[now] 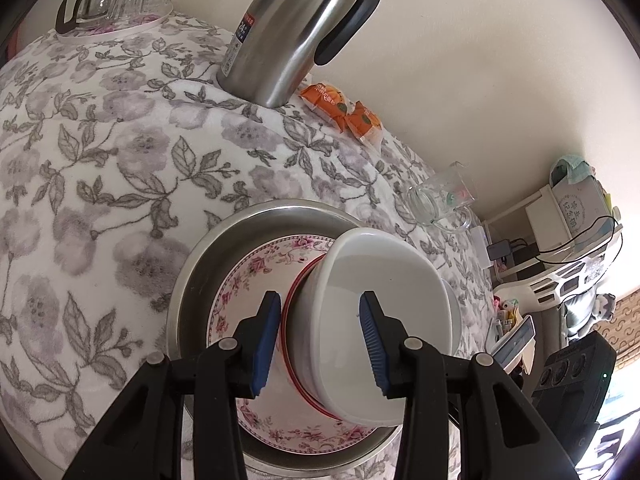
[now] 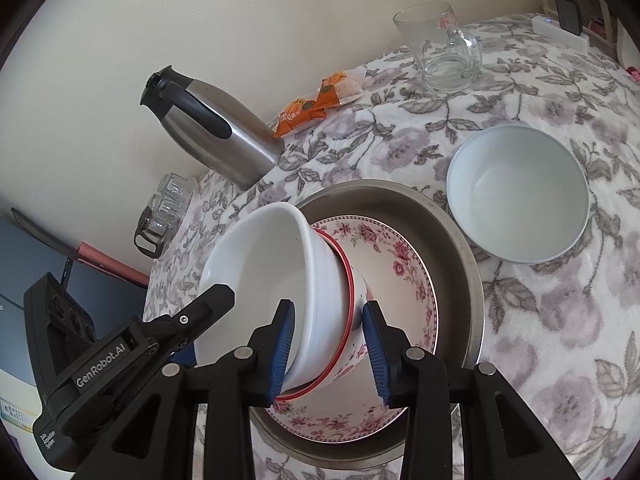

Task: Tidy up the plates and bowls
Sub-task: 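Open both grippers and release the square bowl rim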

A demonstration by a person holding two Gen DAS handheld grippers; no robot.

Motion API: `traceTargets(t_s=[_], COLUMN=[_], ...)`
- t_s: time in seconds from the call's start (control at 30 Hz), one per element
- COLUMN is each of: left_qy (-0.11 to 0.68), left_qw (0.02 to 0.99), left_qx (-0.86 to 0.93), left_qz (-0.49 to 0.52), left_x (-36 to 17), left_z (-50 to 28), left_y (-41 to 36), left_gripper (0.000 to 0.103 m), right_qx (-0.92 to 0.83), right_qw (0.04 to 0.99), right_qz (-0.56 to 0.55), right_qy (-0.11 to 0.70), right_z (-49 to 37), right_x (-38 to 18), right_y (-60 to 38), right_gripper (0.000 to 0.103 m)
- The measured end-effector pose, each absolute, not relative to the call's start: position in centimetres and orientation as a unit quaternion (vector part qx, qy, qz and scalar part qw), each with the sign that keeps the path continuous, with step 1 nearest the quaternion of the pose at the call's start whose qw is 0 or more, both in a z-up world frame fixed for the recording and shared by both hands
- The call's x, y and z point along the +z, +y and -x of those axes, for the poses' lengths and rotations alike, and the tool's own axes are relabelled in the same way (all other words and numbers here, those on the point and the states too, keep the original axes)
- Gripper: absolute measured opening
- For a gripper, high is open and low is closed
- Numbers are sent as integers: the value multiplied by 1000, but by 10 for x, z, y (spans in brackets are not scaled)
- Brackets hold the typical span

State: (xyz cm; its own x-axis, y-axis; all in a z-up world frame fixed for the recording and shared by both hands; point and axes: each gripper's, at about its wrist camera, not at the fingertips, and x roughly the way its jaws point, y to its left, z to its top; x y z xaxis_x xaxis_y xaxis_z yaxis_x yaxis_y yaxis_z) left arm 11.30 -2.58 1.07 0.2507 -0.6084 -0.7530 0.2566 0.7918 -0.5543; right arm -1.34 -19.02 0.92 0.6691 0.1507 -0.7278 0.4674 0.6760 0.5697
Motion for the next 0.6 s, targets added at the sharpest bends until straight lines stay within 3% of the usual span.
traceTargets(t_s=[0.1, 0.2, 0.4, 0.53, 0.6], left_qy=[552, 557, 544, 535, 534], left_qw=[769, 772, 787, 801, 804], left_qx=[-278, -268, -261, -244, -235], left_qz=[163, 145, 127, 116, 115], left_x=[9, 11, 25, 35, 37], left_z=[-114, -111, -106, -103, -103], left_y=[-24, -25, -21, -16, -14], left_gripper=[43, 43, 44, 56, 67], right_qx=[-95, -105, -121, -130, -134], right_qw=[824, 822, 824, 830, 834], right_qz=[-391, -387, -373, -356, -342], right_qy=[398, 404, 409, 409, 412], right_z=[14, 16, 22, 23, 23], right_x=[10, 11, 17, 24, 27], right_y=[-190, -191, -195, -193, -191], right_gripper=[39, 50, 56, 66, 68])
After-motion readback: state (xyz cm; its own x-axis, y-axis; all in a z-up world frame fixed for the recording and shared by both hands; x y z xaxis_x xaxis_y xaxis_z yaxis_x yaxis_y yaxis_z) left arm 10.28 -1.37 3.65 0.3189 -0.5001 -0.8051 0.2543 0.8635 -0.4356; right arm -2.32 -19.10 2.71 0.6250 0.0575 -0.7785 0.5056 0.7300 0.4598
